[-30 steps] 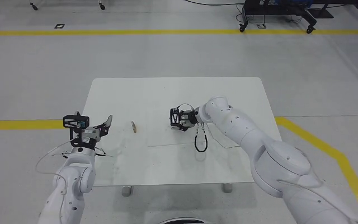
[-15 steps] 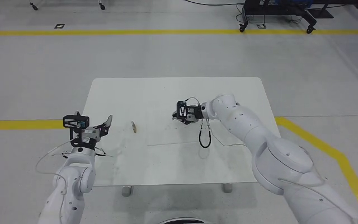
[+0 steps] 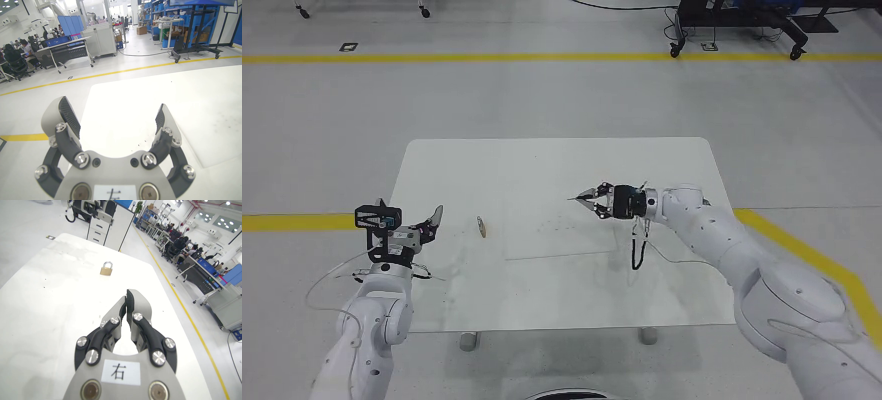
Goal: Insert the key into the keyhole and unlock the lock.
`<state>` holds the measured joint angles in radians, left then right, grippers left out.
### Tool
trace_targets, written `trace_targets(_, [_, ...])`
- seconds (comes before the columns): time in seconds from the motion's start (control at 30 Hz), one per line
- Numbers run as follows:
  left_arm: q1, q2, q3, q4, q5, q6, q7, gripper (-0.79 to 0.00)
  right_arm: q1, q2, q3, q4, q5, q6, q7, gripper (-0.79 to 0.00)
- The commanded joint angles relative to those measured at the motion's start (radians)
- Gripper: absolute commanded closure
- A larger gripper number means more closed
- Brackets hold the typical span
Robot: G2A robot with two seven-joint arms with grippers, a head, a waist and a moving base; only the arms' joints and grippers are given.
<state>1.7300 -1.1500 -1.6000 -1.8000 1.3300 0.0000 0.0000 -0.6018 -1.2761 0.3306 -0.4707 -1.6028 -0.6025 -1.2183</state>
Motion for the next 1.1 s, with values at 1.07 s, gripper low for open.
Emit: trace_targets(1.07, [0.014,-0.005,0.027,-0.036,-0.013,-0.042,0.050,-0.785,-0.086,0.094,0.032,-0.270,0.267,-0.077,0.077,0.000])
